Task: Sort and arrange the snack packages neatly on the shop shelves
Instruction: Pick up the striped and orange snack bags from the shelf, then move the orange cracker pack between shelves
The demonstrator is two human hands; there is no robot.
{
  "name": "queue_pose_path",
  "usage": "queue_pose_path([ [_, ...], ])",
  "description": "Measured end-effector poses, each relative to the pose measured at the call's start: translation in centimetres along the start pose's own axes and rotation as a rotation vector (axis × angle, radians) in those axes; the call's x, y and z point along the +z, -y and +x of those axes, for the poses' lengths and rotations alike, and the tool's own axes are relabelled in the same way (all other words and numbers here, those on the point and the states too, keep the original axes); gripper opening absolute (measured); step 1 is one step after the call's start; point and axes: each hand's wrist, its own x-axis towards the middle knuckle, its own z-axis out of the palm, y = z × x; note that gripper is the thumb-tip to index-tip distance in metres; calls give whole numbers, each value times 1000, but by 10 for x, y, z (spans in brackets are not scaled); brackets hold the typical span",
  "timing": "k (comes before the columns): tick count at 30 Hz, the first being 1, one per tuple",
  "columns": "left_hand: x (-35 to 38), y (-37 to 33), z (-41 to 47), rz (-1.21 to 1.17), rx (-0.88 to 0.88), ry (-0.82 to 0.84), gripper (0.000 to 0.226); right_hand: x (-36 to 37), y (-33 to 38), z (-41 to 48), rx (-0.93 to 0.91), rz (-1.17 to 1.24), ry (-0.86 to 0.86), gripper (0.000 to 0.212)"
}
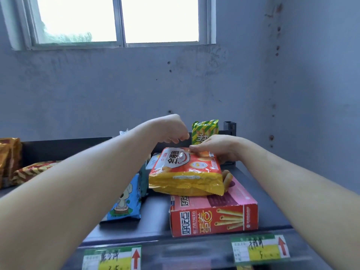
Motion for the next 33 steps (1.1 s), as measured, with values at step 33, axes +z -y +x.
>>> queue_pose_path([
  [33,-7,68,-143,-935,55,64,25,93,47,-130,-41,960,-1176,21],
])
